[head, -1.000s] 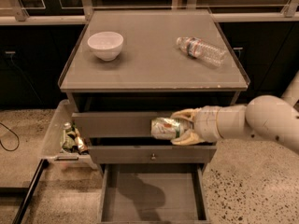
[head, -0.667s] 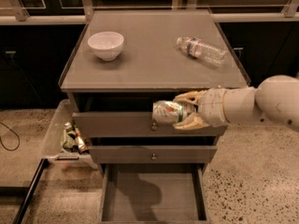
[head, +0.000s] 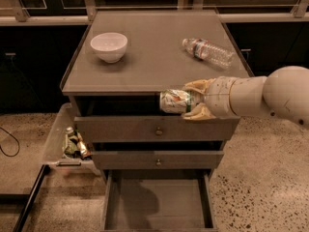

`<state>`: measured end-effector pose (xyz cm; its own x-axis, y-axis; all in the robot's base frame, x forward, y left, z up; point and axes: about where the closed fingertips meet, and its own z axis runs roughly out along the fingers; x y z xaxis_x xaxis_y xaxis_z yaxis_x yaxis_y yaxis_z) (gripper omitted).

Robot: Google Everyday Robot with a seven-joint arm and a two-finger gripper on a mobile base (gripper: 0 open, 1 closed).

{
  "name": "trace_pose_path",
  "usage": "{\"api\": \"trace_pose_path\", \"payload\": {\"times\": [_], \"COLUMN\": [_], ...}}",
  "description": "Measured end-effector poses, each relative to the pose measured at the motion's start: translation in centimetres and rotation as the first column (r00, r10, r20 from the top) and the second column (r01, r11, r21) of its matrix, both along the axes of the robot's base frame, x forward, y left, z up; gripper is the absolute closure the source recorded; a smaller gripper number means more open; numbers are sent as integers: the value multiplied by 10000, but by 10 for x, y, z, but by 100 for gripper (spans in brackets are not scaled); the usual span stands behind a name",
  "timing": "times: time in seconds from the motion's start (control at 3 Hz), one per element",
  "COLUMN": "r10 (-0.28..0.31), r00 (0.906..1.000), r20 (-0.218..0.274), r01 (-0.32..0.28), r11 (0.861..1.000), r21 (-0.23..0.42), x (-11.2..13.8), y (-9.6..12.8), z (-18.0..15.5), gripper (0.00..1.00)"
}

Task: Pick 7up can from bottom drawer and place on counter

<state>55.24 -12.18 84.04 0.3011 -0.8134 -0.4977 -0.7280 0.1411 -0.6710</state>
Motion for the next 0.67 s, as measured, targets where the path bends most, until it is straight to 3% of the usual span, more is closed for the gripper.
{"api": "trace_pose_path", "payload": {"times": [0.33, 0.67], "r10": [241, 661], "r00": [9997, 9972], "r20": [-1, 343], "r01": [-241, -688], "r11": [9982, 9941], "r21": [553, 839], "x": [-13, -16], "y": [4, 7], "z": [4, 38], "gripper": [100, 100]}}
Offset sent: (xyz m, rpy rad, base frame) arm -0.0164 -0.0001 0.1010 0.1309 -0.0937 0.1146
